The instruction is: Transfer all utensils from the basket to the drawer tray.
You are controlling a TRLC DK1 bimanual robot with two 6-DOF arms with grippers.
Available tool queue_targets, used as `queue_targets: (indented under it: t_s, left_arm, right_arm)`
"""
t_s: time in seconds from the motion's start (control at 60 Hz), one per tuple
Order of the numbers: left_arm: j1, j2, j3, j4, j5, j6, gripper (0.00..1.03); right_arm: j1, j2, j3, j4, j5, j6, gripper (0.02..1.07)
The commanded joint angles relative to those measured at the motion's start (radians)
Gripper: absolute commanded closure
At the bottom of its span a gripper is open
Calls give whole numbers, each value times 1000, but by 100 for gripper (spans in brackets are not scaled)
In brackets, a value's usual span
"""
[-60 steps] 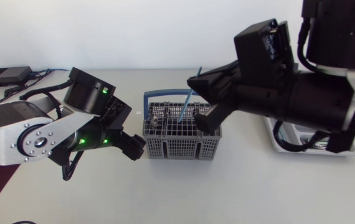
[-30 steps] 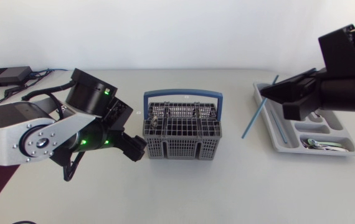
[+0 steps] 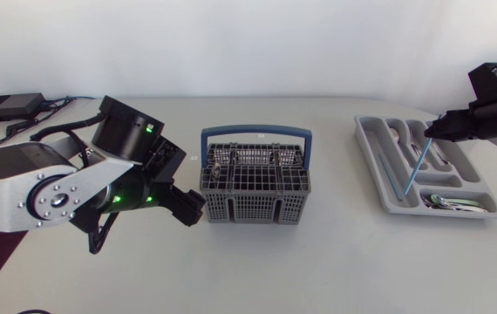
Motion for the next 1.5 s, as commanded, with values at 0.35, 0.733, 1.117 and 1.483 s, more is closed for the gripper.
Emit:
queue_targets:
  t_s: [0.35, 0.733, 1.117, 1.483]
  left_arm:
    - [-9, 16, -15, 4, -5, 7, 5]
    - [-8, 16, -16, 4, -5, 7, 5]
    - [-8, 16, -16, 5, -5, 7, 5]
    - [6, 16, -18, 5, -5, 15, 5]
  right_arm:
    - [-29, 425, 302, -85, 15, 29, 101]
    - [12, 711, 499, -39, 41, 119, 101]
    - [35, 700, 477, 76, 73, 171, 36]
    - [202, 237, 40, 271, 50, 206, 21]
